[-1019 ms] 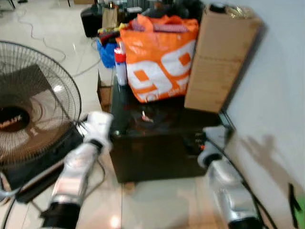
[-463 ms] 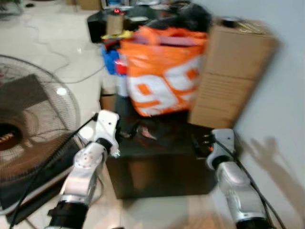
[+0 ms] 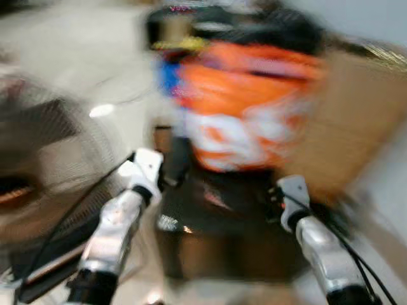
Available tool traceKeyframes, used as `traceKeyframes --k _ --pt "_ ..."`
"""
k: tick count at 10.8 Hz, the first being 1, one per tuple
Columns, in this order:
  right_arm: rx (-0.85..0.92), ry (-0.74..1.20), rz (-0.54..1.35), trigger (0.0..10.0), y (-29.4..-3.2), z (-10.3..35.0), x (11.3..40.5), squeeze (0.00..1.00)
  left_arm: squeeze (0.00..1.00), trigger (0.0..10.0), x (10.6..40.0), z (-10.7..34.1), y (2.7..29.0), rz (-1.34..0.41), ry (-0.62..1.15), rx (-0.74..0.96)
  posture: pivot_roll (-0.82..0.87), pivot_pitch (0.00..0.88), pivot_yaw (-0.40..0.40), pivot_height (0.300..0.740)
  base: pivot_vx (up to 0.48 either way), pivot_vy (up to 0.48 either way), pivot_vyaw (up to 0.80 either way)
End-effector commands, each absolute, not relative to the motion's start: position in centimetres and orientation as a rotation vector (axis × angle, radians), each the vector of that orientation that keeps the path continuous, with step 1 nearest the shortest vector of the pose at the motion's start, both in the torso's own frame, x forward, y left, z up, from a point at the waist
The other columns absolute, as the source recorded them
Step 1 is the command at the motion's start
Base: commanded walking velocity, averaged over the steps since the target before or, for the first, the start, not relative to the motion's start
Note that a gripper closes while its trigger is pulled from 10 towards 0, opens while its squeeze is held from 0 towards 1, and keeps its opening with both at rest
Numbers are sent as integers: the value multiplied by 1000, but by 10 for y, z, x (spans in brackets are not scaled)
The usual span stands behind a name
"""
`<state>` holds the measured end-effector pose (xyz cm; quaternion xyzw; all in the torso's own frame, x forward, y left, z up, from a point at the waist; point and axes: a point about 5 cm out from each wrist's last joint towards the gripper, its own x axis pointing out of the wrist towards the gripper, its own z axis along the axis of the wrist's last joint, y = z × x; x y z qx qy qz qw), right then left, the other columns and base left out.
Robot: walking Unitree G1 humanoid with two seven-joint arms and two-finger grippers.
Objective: Hang keys on a hook
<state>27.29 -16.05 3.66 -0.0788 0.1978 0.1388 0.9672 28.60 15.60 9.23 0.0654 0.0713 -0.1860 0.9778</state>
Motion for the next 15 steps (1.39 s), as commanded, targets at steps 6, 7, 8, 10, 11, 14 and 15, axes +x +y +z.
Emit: traceKeyframes --k 6,7,8,10,11,14,15 --pt "-238 543 433 10000 -171 18 273 1000 0 10000 283 85 152 -546 219 269 -74 0 -24 740 43 0 0" --pt "-232 555 485 10000 -166 17 273 1000 0 10000 284 84 151 -580 235 283 -75 0 -26 740 0 0 0" --pt "-224 567 562 10000 -158 16 271 1000 0 10000 283 80 151 -613 270 311 -76 0 -27 740 0 0 0" --pt "-192 661 684 10000 -142 5 264 0 0 10000 275 61 158 -691 427 431 -79 0 -25 740 0 0 0" --pt "-187 690 684 10000 -136 -3 263 0 0 10000 272 58 161 -691 461 422 -78 0 -24 740 0 0 0" --pt "-171 672 611 10000 -123 -10 268 0 0 10000 262 61 164 -738 474 435 -50 0 -34 740 0 0 0" --pt "-174 715 533 10000 -121 -17 270 0 0 10000 253 65 163 -791 475 421 -40 0 -42 740 0 0 0"
